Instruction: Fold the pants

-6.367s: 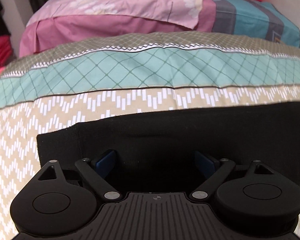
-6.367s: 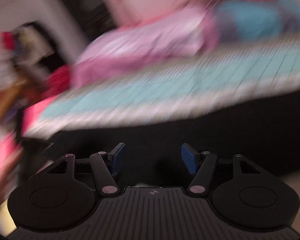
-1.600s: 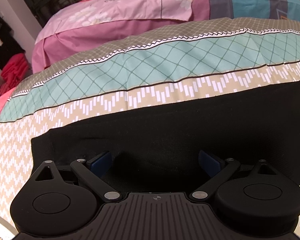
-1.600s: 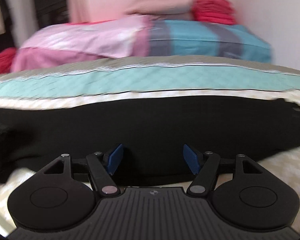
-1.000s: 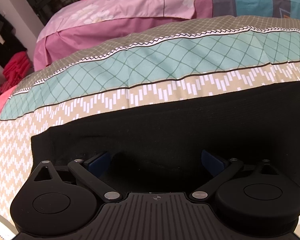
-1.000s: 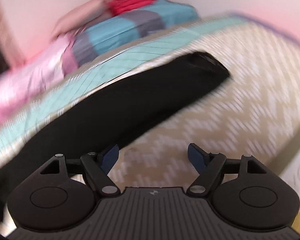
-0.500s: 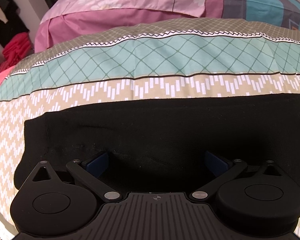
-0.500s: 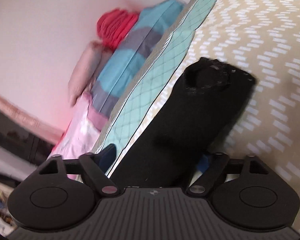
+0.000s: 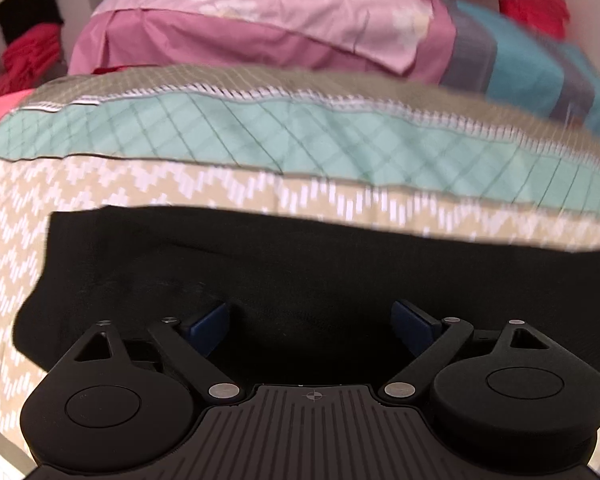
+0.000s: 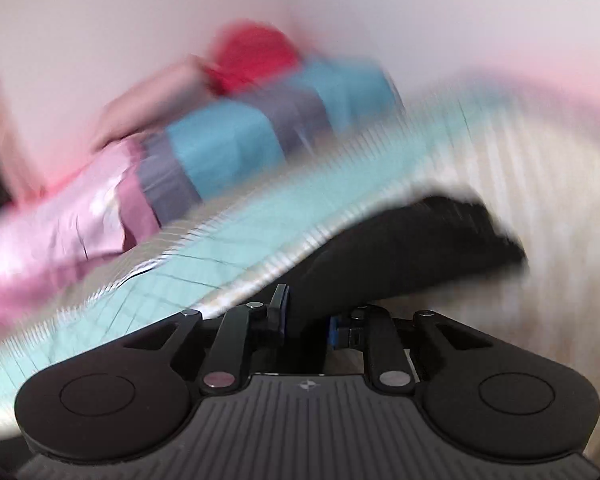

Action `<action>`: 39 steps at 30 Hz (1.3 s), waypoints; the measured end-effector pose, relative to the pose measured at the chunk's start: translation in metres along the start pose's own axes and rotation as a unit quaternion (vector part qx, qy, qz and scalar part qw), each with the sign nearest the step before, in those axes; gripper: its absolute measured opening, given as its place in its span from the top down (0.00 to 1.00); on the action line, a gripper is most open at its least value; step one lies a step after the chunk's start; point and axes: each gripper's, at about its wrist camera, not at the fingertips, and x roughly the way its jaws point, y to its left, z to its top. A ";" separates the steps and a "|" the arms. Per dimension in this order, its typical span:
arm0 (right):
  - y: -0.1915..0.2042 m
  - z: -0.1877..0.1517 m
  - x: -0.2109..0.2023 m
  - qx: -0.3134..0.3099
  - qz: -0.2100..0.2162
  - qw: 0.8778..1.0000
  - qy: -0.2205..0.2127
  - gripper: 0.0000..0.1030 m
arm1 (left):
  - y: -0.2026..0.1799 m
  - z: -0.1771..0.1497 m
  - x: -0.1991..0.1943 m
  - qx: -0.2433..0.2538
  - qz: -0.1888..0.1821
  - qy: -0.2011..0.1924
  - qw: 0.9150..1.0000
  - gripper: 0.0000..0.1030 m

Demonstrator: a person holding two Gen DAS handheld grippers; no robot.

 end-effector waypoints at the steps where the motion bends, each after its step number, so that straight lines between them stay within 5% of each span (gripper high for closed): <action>1: 0.025 -0.004 -0.015 -0.056 -0.004 0.998 -0.034 0.79 | 0.004 0.003 -0.007 -0.004 0.001 -0.008 1.000 0.00; 3: 0.075 -0.018 -0.045 -0.149 0.002 0.984 -0.102 0.78 | 0.013 0.006 -0.021 -0.004 0.010 -0.024 1.000 0.00; 5: 0.124 -0.049 -0.070 -0.245 0.036 0.956 -0.155 0.72 | 0.023 0.008 -0.032 -0.005 0.015 -0.038 0.999 0.00; 7: 0.171 -0.099 -0.080 -0.367 0.074 0.910 -0.177 0.60 | 0.032 0.008 -0.038 -0.002 0.025 -0.045 0.999 0.00; 9: 0.208 -0.156 -0.068 -0.498 0.094 0.851 -0.135 0.57 | 0.040 0.007 -0.039 -0.001 0.038 -0.044 0.998 0.00; 11: 0.226 -0.196 -0.055 -0.583 0.103 0.801 -0.089 0.78 | 0.050 0.003 -0.037 -0.006 0.047 -0.037 0.998 0.00; 12: 0.229 -0.202 -0.059 -0.590 0.086 0.795 -0.115 0.77 | 0.056 0.001 -0.038 -0.009 0.048 -0.034 0.998 0.00; 16: 0.229 -0.181 -0.060 -0.553 0.104 0.822 -0.088 0.77 | 0.066 -0.004 -0.038 -0.011 0.049 -0.033 0.998 0.00; 22: 0.221 -0.210 -0.079 -0.599 0.147 0.776 -0.129 0.79 | 0.031 0.007 -0.036 0.015 0.011 -0.050 0.999 0.00; 27: 0.216 -0.208 -0.077 -0.593 0.139 0.781 -0.137 0.75 | -0.026 0.007 -0.013 0.055 -0.019 -0.044 0.997 0.00; 29: 0.220 -0.210 -0.078 -0.595 0.130 0.780 -0.142 0.61 | -0.049 0.002 0.009 0.077 -0.026 -0.021 0.996 0.00; 32: 0.205 -0.198 -0.078 -0.584 0.121 0.790 -0.142 0.40 | -0.067 -0.013 0.036 0.104 0.005 -0.007 0.995 0.00; 36: 0.162 -0.182 -0.073 -0.564 0.092 0.809 -0.136 0.37 | -0.054 -0.014 0.038 0.080 -0.012 0.000 0.997 0.00; 39: 0.132 -0.164 -0.066 -0.509 0.024 0.851 -0.128 0.38 | -0.049 -0.012 0.039 0.071 -0.017 0.006 0.997 0.00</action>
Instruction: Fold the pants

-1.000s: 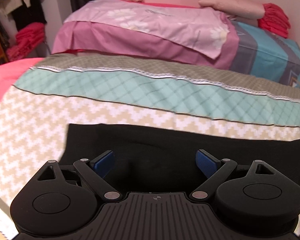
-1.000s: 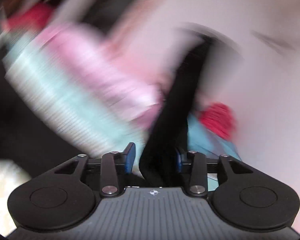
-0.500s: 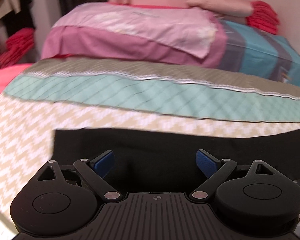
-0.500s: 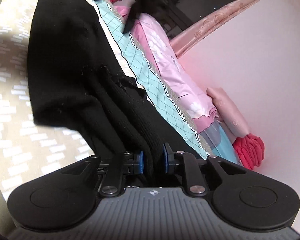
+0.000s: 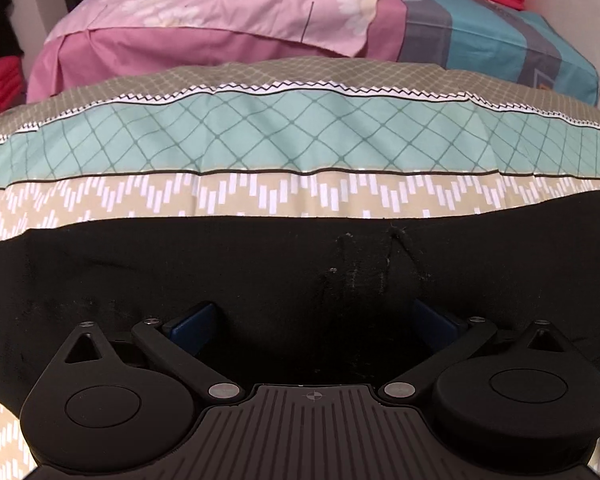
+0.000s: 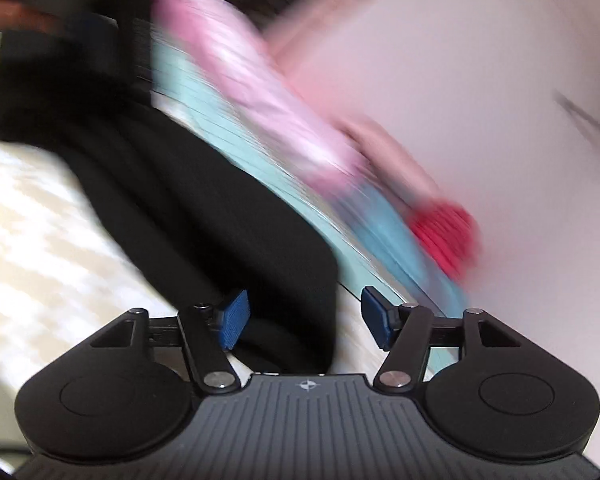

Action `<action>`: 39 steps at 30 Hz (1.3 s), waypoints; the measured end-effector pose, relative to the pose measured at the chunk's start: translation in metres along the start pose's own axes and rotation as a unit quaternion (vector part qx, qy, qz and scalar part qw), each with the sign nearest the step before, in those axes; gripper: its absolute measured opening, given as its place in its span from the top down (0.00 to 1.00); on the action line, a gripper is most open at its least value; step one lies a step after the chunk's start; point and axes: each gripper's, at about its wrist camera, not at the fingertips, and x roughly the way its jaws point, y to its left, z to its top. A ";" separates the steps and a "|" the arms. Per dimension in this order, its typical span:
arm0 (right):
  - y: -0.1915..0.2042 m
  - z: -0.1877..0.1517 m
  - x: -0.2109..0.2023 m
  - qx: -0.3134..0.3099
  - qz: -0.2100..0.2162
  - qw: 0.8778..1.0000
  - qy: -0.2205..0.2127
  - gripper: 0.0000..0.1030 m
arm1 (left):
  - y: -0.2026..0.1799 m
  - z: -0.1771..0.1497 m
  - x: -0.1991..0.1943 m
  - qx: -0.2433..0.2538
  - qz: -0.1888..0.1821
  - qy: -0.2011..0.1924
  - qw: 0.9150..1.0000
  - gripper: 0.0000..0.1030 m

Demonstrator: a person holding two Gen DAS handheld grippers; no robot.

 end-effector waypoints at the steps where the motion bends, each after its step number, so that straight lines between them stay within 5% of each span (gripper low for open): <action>1: -0.014 -0.004 0.001 0.045 -0.006 0.999 0.015 0.35 | -0.001 0.000 -0.001 0.000 0.002 0.000 1.000 0.00; 3: -0.031 -0.008 0.006 0.123 -0.008 0.991 0.042 0.34 | -0.003 0.001 -0.002 0.000 0.007 -0.003 1.000 0.00; 7: -0.006 0.006 0.013 0.040 0.001 0.999 0.018 0.42 | -0.006 0.000 -0.003 0.002 0.014 -0.010 1.000 0.00; 11: -0.013 0.010 0.034 -0.005 -0.001 1.000 -0.021 0.29 | -0.009 -0.004 -0.007 0.009 0.017 -0.014 1.000 0.00; 15: -0.065 -0.003 0.066 0.139 0.007 0.989 0.051 0.22 | -0.012 -0.005 -0.009 0.016 0.012 -0.017 1.000 0.00; 19: -0.033 -0.002 0.052 0.029 0.019 0.999 0.025 0.37 | -0.016 -0.006 -0.008 0.025 0.020 -0.023 0.999 0.00; 24: -0.060 -0.006 0.017 0.037 0.082 0.996 0.019 0.19 | -0.009 -0.004 -0.005 0.015 0.008 -0.016 1.000 0.00; 28: -0.101 -0.006 -0.016 0.126 0.163 0.979 0.003 0.18 | -0.004 0.001 -0.004 0.010 -0.005 -0.008 1.000 0.00; 34: -0.121 0.028 0.009 0.284 0.216 0.934 0.002 0.25 | 0.034 0.015 -0.027 -0.044 -0.166 -0.015 0.985 0.00; 36: -0.106 0.032 0.028 0.292 0.228 0.928 0.029 0.25 | 0.040 0.019 -0.042 -0.040 -0.173 -0.035 0.984 0.00; 38: -0.082 0.028 0.057 0.274 0.254 0.920 0.118 0.25 | 0.044 0.020 -0.053 -0.028 -0.164 -0.046 0.985 0.00; 39: -0.077 0.028 0.058 0.266 0.244 0.925 0.118 0.25 | 0.046 0.020 -0.058 -0.025 -0.157 -0.050 0.986 0.00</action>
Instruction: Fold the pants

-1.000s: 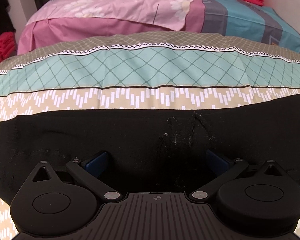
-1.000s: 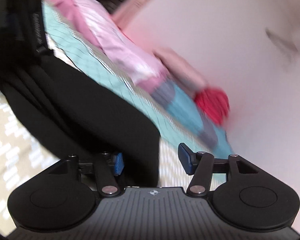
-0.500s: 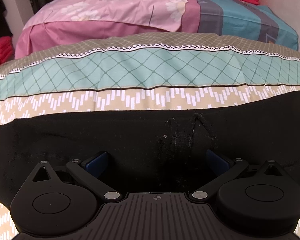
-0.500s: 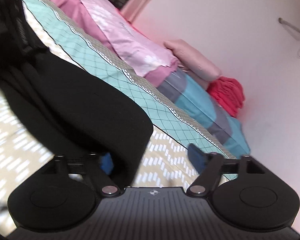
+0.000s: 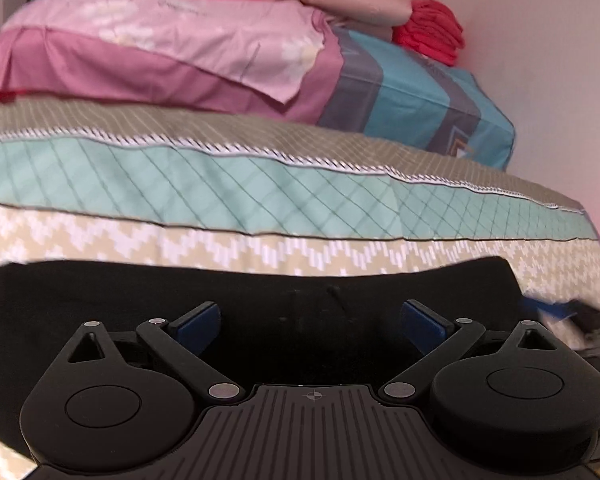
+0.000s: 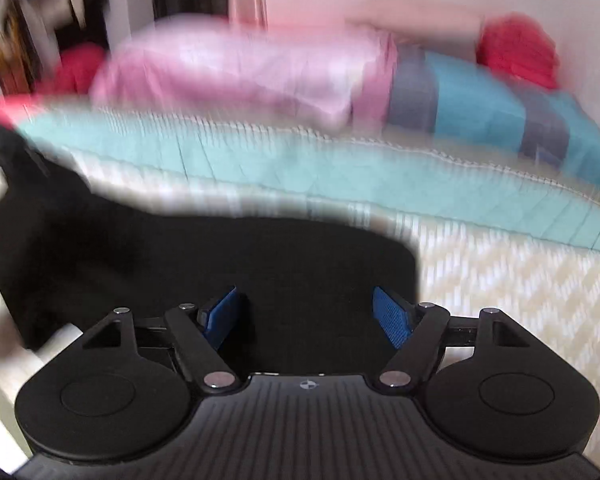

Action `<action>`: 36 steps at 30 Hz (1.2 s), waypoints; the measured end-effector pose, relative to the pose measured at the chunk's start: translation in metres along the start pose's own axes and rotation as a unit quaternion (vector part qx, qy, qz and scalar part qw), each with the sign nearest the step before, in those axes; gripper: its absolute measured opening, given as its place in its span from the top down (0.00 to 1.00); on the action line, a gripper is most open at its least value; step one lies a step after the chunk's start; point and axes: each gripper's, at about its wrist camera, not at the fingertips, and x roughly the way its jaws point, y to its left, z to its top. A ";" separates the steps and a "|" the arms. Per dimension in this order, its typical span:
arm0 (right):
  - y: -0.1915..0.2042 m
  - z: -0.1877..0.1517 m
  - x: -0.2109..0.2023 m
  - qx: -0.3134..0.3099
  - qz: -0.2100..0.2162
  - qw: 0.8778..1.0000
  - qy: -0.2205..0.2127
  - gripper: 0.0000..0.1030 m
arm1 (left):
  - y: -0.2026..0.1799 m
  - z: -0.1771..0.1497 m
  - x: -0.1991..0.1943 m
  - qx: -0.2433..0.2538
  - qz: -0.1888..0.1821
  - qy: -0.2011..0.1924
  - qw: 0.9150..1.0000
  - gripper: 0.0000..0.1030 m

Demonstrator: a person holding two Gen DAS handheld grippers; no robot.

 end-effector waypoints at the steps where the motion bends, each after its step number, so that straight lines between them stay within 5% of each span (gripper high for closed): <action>1: 0.004 0.001 -0.004 -0.003 -0.007 1.000 -0.016 0.25 | 0.001 0.000 -0.004 0.000 0.004 -0.003 1.000 0.00; 3: 0.007 0.006 -0.021 0.008 -0.010 0.999 -0.047 0.26 | 0.008 -0.005 -0.016 -0.006 0.007 -0.010 1.000 0.00; 5: 0.006 0.007 -0.027 0.032 0.002 0.998 -0.062 0.15 | 0.018 -0.012 -0.023 -0.016 0.019 -0.013 1.000 0.00; 8: 0.016 0.005 0.005 -0.005 -0.015 1.000 0.016 0.14 | 0.036 -0.027 -0.032 -0.037 0.045 -0.008 0.998 0.00; 12: 0.030 0.016 -0.013 0.008 -0.041 0.999 -0.022 0.17 | 0.063 -0.042 -0.056 -0.063 0.085 -0.017 0.994 0.00; 15: 0.054 0.025 -0.024 -0.002 -0.065 0.996 -0.058 0.15 | 0.088 -0.050 -0.077 -0.090 0.156 -0.028 0.983 0.00; 20: 0.143 0.033 -0.022 -0.092 0.010 0.993 -0.077 0.11 | 0.137 -0.069 -0.110 -0.159 0.256 -0.030 0.953 0.00; 25: 0.260 0.031 -0.007 -0.215 0.075 0.971 -0.078 0.11 | 0.174 -0.097 -0.142 -0.199 0.316 -0.028 0.927 0.00; 33: 0.386 0.029 0.031 -0.329 0.082 0.938 -0.078 0.12 | 0.202 -0.140 -0.175 -0.240 0.323 -0.023 0.915 0.00; 36: 0.394 0.041 0.046 -0.315 0.088 0.941 -0.082 0.17 | 0.201 -0.148 -0.176 -0.236 0.322 -0.021 0.917 0.00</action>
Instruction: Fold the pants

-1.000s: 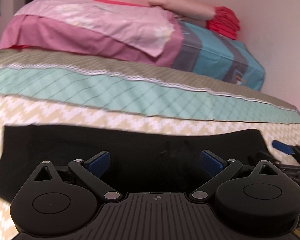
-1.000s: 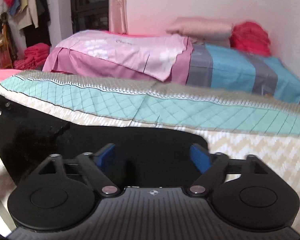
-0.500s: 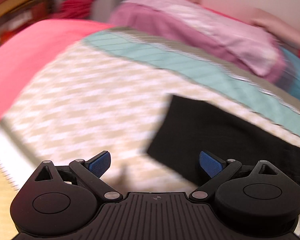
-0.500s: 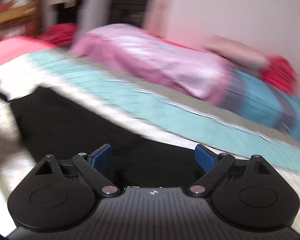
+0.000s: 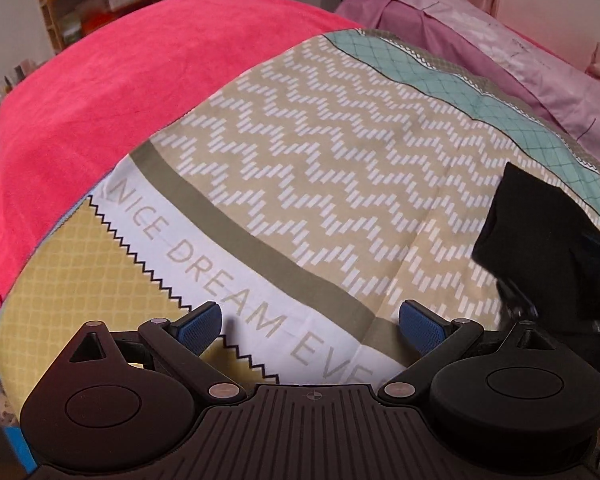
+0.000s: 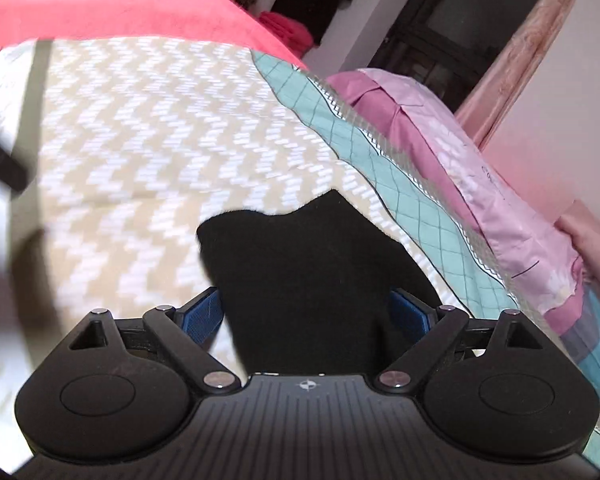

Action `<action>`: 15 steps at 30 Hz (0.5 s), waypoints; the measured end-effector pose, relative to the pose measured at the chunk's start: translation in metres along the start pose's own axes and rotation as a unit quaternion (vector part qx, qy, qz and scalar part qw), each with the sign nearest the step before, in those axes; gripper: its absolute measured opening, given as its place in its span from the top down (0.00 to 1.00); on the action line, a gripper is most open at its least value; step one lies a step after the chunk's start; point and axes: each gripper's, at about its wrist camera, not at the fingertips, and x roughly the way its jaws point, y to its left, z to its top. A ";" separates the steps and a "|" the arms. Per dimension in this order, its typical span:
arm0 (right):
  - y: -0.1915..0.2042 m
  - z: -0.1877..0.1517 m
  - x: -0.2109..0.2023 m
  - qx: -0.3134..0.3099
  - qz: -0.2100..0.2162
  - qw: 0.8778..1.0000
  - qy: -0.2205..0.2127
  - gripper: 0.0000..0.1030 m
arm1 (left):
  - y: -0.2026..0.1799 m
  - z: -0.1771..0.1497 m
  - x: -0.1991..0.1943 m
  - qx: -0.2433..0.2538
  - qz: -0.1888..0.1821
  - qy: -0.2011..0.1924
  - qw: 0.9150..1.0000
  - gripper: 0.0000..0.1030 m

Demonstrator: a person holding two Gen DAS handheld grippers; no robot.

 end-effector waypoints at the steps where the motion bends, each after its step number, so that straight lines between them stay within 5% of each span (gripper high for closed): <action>1: -0.009 0.004 0.003 0.028 0.034 0.999 0.009 0.45 | -0.001 -0.002 -0.001 0.005 -0.002 -0.001 1.000 0.00; 4: -0.045 0.014 -0.001 0.101 0.087 0.991 0.028 0.77 | -0.014 -0.006 -0.004 0.020 -0.014 -0.004 1.000 0.00; 8: -0.124 0.011 -0.032 0.260 0.130 0.957 0.005 0.78 | -0.058 -0.008 -0.007 0.053 -0.060 0.000 0.997 0.00; 12: -0.193 -0.013 -0.071 0.378 0.152 0.913 -0.027 0.78 | -0.139 -0.015 -0.014 0.113 -0.140 -0.001 0.984 0.00; 15: -0.219 -0.036 -0.097 0.396 0.153 0.905 -0.034 0.79 | -0.201 -0.022 -0.016 0.150 -0.208 0.009 0.967 0.00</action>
